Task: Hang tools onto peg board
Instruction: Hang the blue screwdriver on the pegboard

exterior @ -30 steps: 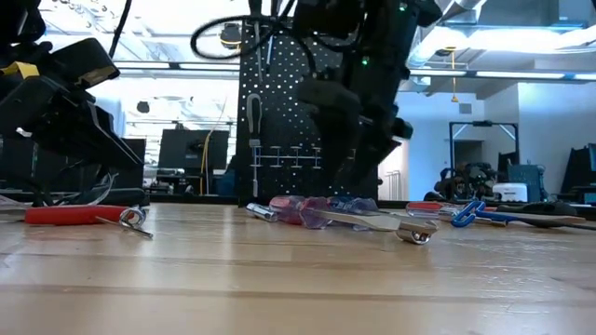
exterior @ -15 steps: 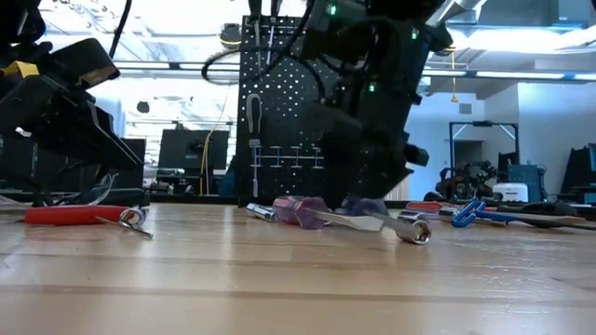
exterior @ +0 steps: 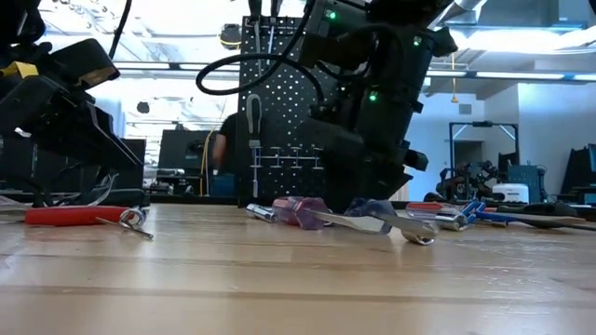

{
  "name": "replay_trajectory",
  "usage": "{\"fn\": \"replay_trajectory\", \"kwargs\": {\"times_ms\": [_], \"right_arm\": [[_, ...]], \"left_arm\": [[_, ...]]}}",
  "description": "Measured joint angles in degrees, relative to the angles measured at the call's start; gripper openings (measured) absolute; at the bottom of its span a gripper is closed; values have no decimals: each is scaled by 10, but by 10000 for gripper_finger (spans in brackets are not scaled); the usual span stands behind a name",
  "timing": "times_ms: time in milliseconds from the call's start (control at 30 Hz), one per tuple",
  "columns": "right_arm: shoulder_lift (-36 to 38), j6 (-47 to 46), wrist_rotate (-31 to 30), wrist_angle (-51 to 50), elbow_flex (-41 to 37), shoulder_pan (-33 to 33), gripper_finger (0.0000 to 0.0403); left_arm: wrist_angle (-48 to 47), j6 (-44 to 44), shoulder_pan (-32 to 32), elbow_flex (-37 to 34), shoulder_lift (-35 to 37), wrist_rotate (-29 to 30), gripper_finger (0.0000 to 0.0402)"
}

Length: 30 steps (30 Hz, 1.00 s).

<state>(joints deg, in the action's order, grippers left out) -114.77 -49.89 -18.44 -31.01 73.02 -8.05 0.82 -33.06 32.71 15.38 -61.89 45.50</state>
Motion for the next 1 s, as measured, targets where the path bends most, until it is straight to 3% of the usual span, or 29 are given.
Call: {"fn": "replay_trajectory", "kwargs": {"times_ms": [133,233,467,700,1000], "right_arm": [[26,16,-90,2,-1,-2,268],[54,18,-112,1,1,-6,268],[81,-80,23,-1,1,-24,268],[66,-179,42,-57,1,-37,268],[60,-192,58,-60,1,-41,268]], "left_arm": [[-1,0,0,0,0,0,185],[-1,0,0,0,0,0,185],[-1,-2,0,0,0,0,185],[0,-2,0,0,0,0,185],[-1,-2,0,0,0,0,185]]}}
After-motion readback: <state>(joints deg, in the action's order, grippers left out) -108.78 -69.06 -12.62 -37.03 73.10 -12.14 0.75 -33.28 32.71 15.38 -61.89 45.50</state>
